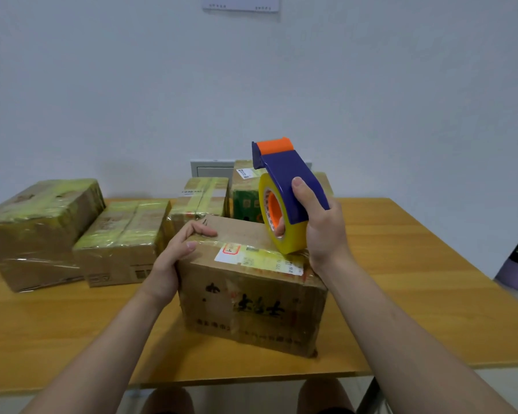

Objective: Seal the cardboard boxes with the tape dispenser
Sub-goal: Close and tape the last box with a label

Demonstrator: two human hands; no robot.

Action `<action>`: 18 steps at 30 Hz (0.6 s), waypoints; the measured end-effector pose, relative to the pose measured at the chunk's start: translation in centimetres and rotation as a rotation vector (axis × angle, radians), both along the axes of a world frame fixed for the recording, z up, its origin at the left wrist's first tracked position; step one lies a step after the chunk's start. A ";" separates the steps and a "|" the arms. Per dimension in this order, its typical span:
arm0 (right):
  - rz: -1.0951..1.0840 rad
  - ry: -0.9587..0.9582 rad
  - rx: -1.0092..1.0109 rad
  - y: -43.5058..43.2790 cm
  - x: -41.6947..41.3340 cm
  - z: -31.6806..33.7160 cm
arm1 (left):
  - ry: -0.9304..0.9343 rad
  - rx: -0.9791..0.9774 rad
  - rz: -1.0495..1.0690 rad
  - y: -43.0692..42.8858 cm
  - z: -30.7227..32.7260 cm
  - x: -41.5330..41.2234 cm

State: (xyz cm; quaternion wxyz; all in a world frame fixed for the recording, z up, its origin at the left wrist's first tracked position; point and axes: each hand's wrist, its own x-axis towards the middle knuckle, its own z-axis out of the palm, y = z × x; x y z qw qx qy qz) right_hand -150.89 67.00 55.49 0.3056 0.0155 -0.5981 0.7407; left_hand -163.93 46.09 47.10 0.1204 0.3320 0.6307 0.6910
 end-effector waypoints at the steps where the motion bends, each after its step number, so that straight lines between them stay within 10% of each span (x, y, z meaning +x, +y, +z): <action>1: 0.000 -0.004 0.011 0.0 -0.1 0.0 | 0.007 0.008 -0.002 0.0 0.1 0.0; 18: -0.022 -0.204 0.178 2.0 0.6 4.1 | 0.536 -0.235 0.470 3.9 -2.3 7.8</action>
